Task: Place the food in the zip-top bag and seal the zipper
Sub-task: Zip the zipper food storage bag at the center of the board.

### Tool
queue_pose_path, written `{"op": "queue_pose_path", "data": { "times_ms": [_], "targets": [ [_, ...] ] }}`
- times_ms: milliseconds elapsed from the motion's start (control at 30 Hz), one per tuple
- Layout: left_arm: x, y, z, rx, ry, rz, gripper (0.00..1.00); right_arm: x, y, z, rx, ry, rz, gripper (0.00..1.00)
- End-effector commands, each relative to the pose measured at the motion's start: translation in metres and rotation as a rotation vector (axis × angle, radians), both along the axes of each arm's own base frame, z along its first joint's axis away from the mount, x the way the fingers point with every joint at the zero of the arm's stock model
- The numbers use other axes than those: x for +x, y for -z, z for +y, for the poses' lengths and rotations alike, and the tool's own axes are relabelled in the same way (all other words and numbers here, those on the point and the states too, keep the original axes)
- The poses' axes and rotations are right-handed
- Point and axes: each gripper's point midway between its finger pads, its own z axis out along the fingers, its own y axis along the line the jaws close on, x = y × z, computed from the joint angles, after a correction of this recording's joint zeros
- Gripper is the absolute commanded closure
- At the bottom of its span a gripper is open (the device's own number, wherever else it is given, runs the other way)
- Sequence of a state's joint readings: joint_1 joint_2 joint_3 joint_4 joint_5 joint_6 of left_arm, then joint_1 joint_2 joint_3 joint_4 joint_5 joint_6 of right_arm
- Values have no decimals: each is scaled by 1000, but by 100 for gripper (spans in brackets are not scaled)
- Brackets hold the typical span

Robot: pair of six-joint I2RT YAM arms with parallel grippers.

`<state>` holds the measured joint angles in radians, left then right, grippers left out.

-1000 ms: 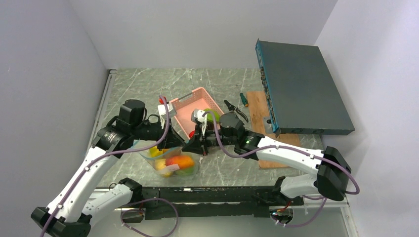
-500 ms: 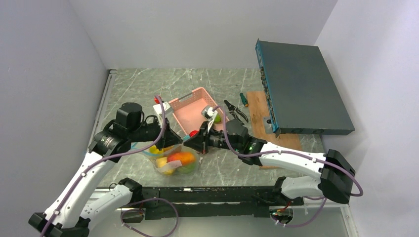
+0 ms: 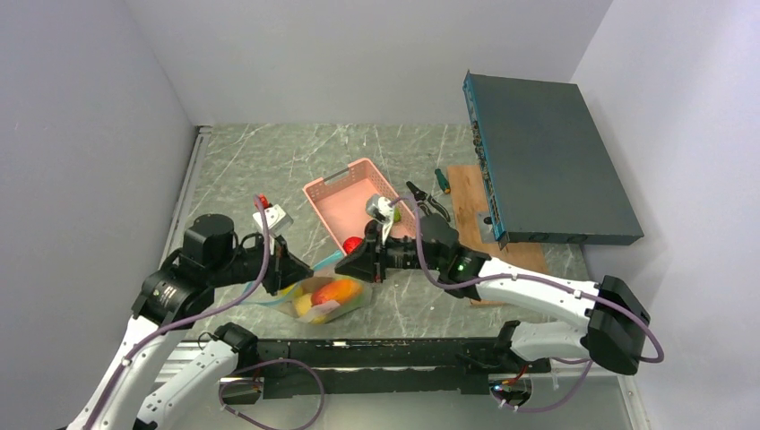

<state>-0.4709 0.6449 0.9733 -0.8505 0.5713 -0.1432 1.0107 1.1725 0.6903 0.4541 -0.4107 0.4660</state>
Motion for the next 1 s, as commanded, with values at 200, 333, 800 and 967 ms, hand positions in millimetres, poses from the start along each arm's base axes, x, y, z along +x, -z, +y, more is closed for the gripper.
{"op": "queue_pose_path", "data": {
  "times_ms": [200, 333, 800, 967],
  "targets": [
    [-12, -8, -10, -49, 91, 11, 100, -41, -23, 21, -165, -539, -188, 58],
    [-11, -7, -11, -48, 95, 24, 100, -45, -16, 26, -199, -638, -166, 61],
    [-16, -9, -13, -53, 132, 24, 100, -13, -7, 34, -320, -515, -255, 48],
    [-16, -10, -13, -50, 134, 20, 100, -20, -7, 39, -321, -601, -220, 52]
  ]
}}
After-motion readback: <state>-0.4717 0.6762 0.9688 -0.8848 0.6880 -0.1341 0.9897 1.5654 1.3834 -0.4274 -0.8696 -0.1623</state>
